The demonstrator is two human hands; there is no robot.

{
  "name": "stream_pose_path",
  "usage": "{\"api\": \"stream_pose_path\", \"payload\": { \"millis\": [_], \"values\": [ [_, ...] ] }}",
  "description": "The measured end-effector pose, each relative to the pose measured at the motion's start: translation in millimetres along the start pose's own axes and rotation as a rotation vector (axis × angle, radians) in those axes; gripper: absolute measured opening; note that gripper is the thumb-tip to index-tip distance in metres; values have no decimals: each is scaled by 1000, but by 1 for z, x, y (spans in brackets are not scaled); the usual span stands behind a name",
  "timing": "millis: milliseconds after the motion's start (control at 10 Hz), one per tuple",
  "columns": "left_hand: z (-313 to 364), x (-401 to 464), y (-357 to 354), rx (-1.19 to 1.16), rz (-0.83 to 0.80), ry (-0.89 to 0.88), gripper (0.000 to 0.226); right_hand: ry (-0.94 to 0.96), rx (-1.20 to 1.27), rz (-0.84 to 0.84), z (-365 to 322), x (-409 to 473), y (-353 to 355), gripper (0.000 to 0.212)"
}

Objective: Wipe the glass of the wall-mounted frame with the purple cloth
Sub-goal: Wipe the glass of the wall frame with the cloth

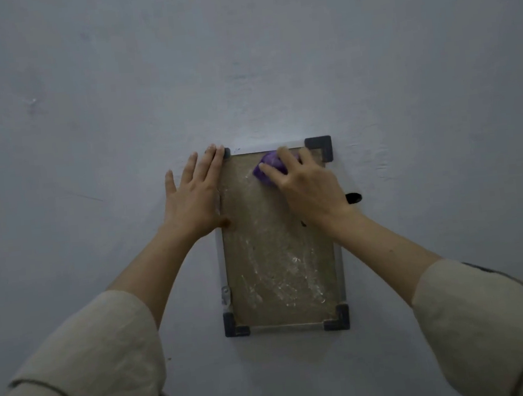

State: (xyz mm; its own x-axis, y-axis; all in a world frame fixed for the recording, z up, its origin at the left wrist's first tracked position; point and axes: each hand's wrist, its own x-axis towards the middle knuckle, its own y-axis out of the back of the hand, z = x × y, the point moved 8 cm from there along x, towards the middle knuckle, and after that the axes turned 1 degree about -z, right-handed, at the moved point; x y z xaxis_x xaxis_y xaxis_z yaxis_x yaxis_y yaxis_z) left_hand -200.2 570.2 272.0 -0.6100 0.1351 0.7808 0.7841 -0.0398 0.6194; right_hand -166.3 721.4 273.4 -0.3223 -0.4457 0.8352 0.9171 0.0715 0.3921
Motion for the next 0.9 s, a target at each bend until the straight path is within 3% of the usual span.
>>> {"api": "stream_pose_path", "payload": {
  "millis": [100,200,300,400,500,600,700,800,900],
  "values": [
    [0,0,0,1,1,-1,127,-210,11,57,28,5,11,41],
    [0,0,-1,-1,2,0,127,-176,11,29,18,1,7,43],
    [0,1,0,2,2,-4,128,47,-21,-54,6,-12,-5,44],
    [0,0,0,-5,8,-4,130,-167,1,39,46,-13,7,41],
    [0,0,-1,-12,6,-3,131,-268,-1,42,52,-23,7,43],
    [0,0,0,-15,3,-3,130,-15,-4,-78,20,-40,-10,46],
    [0,0,0,-19,0,-1,130,89,-52,-112,25,-43,-9,46],
    [0,0,0,-20,-4,2,130,-196,-72,0,64,-32,10,45],
    [0,0,-1,-21,-5,4,131,-129,-40,-41,45,-41,1,44]
  ]
}}
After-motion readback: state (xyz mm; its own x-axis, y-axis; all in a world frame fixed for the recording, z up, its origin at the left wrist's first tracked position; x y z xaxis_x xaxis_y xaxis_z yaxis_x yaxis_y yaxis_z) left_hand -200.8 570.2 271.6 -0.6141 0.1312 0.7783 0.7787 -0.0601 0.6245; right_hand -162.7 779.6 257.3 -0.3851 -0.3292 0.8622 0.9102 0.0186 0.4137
